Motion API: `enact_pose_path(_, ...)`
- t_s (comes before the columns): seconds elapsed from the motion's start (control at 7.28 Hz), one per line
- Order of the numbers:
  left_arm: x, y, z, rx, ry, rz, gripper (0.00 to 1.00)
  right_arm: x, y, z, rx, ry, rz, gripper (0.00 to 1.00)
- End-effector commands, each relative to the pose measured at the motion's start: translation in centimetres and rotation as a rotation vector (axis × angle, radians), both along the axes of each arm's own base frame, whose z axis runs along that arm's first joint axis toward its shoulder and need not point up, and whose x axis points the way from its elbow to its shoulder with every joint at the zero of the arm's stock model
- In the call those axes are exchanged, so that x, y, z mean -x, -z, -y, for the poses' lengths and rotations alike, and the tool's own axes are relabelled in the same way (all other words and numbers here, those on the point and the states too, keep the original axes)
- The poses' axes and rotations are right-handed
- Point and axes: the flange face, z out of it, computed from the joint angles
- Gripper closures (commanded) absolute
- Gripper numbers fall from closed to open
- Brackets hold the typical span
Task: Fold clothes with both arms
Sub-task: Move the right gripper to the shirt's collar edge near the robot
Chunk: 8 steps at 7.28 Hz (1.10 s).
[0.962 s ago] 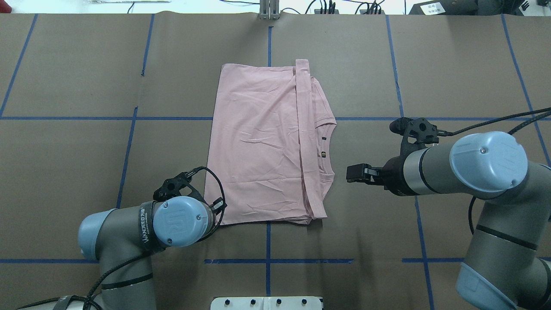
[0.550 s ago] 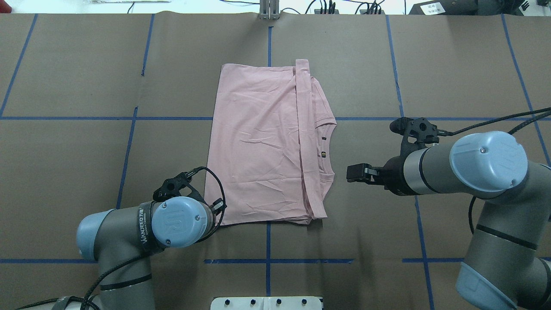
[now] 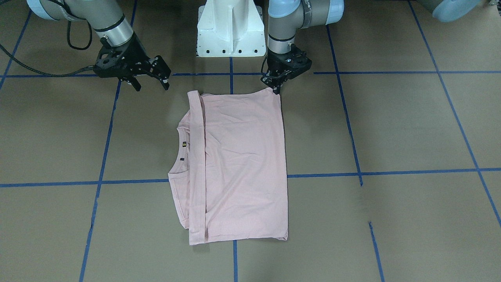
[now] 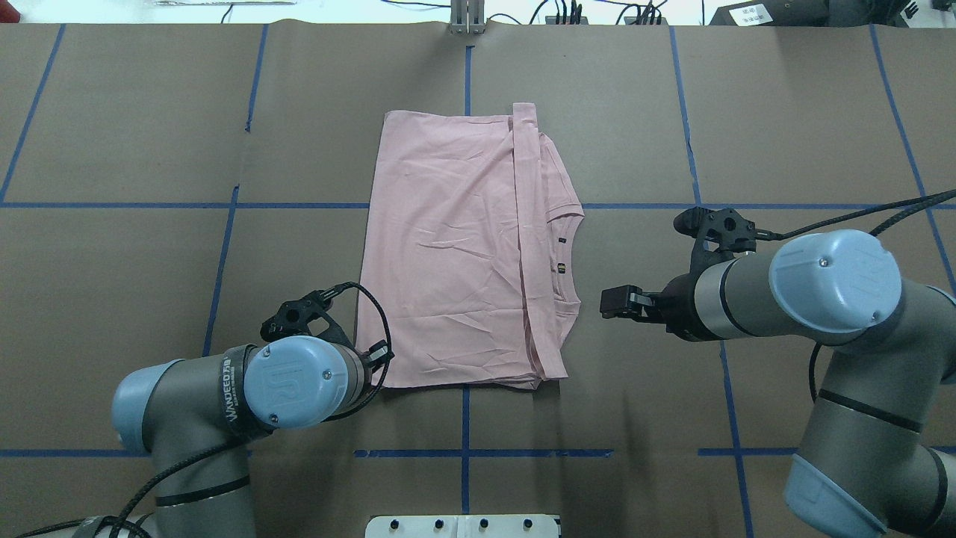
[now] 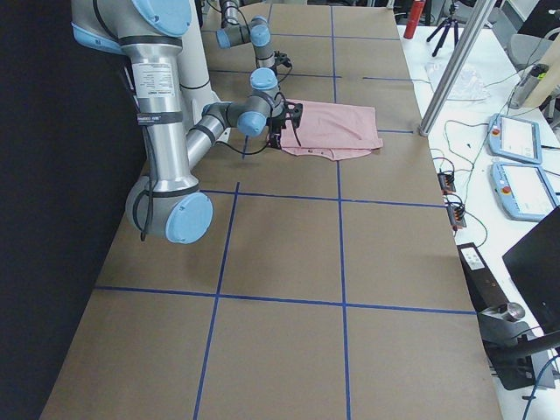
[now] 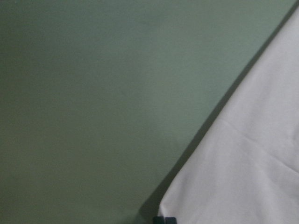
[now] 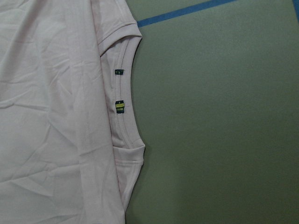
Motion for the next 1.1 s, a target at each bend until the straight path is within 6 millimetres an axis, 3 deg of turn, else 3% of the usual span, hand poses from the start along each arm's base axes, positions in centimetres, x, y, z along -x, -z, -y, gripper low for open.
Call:
enact_pose_path(0.0,0.3,0.2,0.3,-0.026,-0.017,0.003,1.0,5.9,1.4,1.6,0.138,-0.065,0.026,0.0)
enact_pose_path(0.27,0.6,0.1,0.8,-0.026,-0.009,0.005,1.0,11.2,1.2,2.7,0.296,-0.165,-0.058,0.0)
enact_pose_path(0.41,0.6,0.2,0.8,-0.027,-0.009,0.002,1.0,12.5,2.1,2.5,0.339,-0.193,-0.091,0.0)
enact_pose_path(0.69,0.5,0.2,0.7,-0.027,-0.011,0.002,1.0,14.8,1.7,-0.4,0.369,-0.203,-0.121,0.0)
enact_pose_path(0.96,0.5,0.2,0.7,-0.028,-0.011,0.0,1.0,15.8,2.1,-1.4,0.374,-0.195,-0.165,0.0)
